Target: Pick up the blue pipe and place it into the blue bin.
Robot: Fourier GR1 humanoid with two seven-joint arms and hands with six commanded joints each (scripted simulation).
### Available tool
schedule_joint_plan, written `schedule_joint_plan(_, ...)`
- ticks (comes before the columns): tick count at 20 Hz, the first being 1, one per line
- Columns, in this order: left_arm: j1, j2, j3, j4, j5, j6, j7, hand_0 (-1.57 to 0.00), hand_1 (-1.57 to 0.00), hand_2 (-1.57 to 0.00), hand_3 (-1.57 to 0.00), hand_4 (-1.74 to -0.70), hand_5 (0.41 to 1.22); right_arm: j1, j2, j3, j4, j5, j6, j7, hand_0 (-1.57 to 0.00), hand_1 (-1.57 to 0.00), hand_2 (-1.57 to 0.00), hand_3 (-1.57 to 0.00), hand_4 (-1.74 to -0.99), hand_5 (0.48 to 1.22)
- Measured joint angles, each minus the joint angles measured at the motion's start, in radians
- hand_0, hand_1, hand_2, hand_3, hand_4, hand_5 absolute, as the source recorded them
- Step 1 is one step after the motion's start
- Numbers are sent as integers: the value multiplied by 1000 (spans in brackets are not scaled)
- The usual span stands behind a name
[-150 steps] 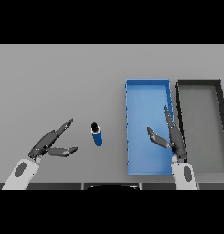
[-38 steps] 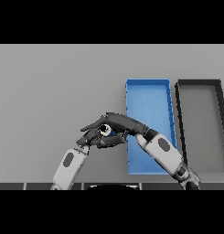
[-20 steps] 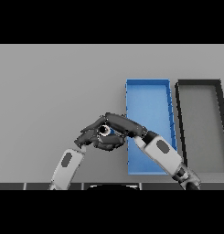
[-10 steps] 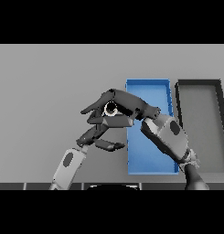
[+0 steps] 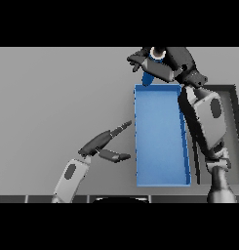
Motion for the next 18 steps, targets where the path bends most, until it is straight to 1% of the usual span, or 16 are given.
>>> schedule_joint_plan(2, -1, 3, -2, 0, -10, 6, -9, 1, 1, 1, 1, -874, 413, 47, -53, -18, 29, 21, 12, 7, -1571, -1571, -1571, -1571, -1741, 1221)
schedule_joint_plan(3, -12, 10, 4, 8, -13, 4, -2, 1, 1, 1, 1, -871, 415, 86, -62, -26, 41, 15, 13, 13, -1571, -1571, -1571, -1571, -1741, 1221)
schedule_joint_plan(4, -9, 17, 2, 20, -19, 2, -18, 1, 1, 1, 1, -869, 418, 126, -77, -39, 34, 6, 6, 16, -1571, -1571, -1571, -1571, -1741, 1221)
schedule_joint_plan(5, -11, 18, 9, 14, -8, -1, -16, 1, 1, 1, 1, -867, 419, 169, -87, -41, 13, -1, -3, 28, -1571, -1571, -1571, -1571, -1741, 1221)
schedule_joint_plan(6, -11, 12, 4, 12, -10, 1, -15, 1, 1, 1, 1, -865, 419, 209, -87, -39, 10, 6, -16, 26, -1571, -1571, -1571, -1571, -1741, 1221)
schedule_joint_plan(7, -17, 10, 4, 21, -15, 3, -11, 1, 1, 1, 1, -866, 420, 243, -96, -33, 5, 14, -11, 35, -1571, -1571, -1571, -1571, -1741, 1221)
schedule_joint_plan(10, 6, 8, -3, 1, -3, -3, -15, 1, 1, 1, 1, -877, 422, 367, -113, -20, -53, 23, -40, 63, -1571, -1571, -1571, -1571, -1741, 1221)
schedule_joint_plan(11, 23, 8, -7, -8, -2, -1, -22, 1, 1, 1, 1, -878, 423, 421, -121, -17, -76, 26, -55, 82, -1571, -1571, -1571, -1571, -1741, 1221)
schedule_joint_plan(13, 27, 11, -2, -16, 5, -1, -7, 1, 1, 1, 1, -880, 427, 512, -122, -6, -132, 26, -99, 126, -1571, -1571, -1571, -1571, -1741, 1221)
schedule_joint_plan(14, 19, 8, -4, -16, 6, -3, 10, 1, 1, 1, 1, -880, 428, 525, -128, -5, -135, 39, -123, 141, -1571, -1571, -1571, -1571, -1741, 1221)
schedule_joint_plan(15, 27, 10, -7, -21, 4, -3, 7, 1, 1, 1, 1, -882, 427, 563, -130, 4, -151, 48, -142, 154, -1571, -1571, -1571, -1571, -1741, 1221)
schedule_joint_plan(16, 24, 8, -7, -31, 8, -1, 13, 1, 1, 1, 1, -884, 425, 583, -141, 22, -168, 53, -181, 169, -1571, -1571, -1571, -1571, -1741, 1221)
schedule_joint_plan(17, 17, 4, -7, -22, 6, -1, 24, 1, 1, 1, 1, -887, 423, 606, -152, 63, -172, 72, -220, 169, -1571, -1571, -1571, -1508, -1741, 1221)
schedule_joint_plan(18, 28, 8, -10, -22, 3, -2, 7, 1, 1, 1, 1, -888, 422, 628, -175, 90, -170, 75, -257, 169, -1571, -1571, -1571, -1521, -1741, 1221)
